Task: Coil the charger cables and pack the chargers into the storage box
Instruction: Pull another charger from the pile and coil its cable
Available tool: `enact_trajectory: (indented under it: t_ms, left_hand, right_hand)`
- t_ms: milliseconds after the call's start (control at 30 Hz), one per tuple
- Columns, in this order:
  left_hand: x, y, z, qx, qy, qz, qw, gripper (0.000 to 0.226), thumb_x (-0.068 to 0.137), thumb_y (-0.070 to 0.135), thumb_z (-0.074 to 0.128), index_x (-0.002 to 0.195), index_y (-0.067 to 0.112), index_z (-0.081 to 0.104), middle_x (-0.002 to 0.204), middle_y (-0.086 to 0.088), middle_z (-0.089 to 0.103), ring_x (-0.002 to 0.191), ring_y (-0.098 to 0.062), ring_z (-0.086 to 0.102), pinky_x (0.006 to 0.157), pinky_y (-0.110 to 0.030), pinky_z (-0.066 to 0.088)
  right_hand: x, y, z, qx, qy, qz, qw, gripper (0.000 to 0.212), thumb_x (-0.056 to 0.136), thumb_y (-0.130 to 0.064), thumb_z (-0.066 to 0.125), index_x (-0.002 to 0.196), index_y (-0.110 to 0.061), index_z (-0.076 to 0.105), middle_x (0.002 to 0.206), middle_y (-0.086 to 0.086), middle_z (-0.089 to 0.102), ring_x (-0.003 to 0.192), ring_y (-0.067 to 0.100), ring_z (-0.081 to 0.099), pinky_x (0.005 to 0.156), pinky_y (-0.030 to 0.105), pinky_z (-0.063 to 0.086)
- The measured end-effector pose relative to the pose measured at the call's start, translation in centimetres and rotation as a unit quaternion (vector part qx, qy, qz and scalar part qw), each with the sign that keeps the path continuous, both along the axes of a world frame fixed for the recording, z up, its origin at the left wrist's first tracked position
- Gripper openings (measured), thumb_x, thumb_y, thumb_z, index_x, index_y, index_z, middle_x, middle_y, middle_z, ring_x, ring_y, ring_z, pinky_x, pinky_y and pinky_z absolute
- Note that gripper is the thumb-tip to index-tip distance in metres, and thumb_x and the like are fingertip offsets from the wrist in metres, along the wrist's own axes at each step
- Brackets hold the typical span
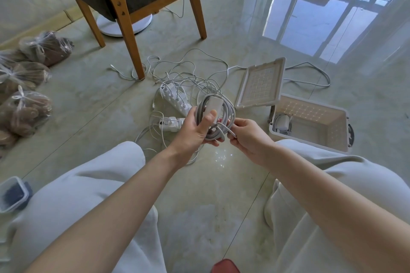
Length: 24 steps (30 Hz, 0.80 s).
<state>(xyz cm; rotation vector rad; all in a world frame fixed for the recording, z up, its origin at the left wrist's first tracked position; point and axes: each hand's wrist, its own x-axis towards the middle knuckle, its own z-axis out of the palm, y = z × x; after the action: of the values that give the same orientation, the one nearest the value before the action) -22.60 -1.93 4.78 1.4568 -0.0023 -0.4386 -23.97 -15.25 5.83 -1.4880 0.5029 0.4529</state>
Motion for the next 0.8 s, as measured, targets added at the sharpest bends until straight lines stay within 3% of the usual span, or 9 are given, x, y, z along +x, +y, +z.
enact_trajectory:
  t_ms: [100,300,567,800]
  left_hand:
    - [-0.25,-0.18,-0.16,0.012,0.010,-0.005,1.000,0.030,0.096,0.029,0.048,0.115,0.007,0.040,0.087,-0.015,0.063,0.055,-0.021,0.063,0.047,-0.026,0.050]
    - [0.13,0.09,0.14,-0.001,0.026,0.029,0.999,0.030,0.097,0.032,0.047,0.113,0.008,0.041,0.082,-0.016,0.062,0.054,-0.019,0.064,0.045,-0.025,0.050]
    - [0.28,0.30,0.44,-0.025,0.045,0.051,0.997,0.015,0.098,0.031,0.044,0.095,0.017,0.047,0.069,-0.004,0.067,0.049,-0.017,0.061,0.043,-0.024,0.050]
    - [0.30,0.51,0.51,0.003,0.021,0.013,1.000,0.034,0.096,0.034,0.047,0.120,0.010,0.041,0.092,-0.020,0.061,0.057,-0.022,0.064,0.045,-0.025,0.050]
  right_hand:
    - [-0.01,0.00,0.03,-0.025,-0.001,0.053,0.998,0.037,0.086,0.016,0.028,0.080,-0.004,0.059,0.062,0.005,0.043,0.056,0.009,0.034,0.052,0.018,0.027]
    - [0.08,-0.26,0.24,0.034,0.002,-0.007,0.999,0.017,0.094,-0.007,0.050,0.082,-0.010,0.061,0.065,0.000,0.053,0.058,0.003,0.045,0.057,0.015,0.036]
    - [0.44,-0.53,0.90,0.125,-0.002,0.007,0.992,0.024,0.091,0.006,0.048,0.087,-0.009,0.066,0.066,-0.003,0.062,0.056,0.000,0.053,0.056,0.011,0.041]
    - [0.22,-0.48,0.50,0.096,-0.005,0.008,0.995,0.019,0.085,0.013,0.052,0.088,-0.003,0.062,0.074,0.008,0.060,0.062,0.007,0.055,0.060,0.016,0.037]
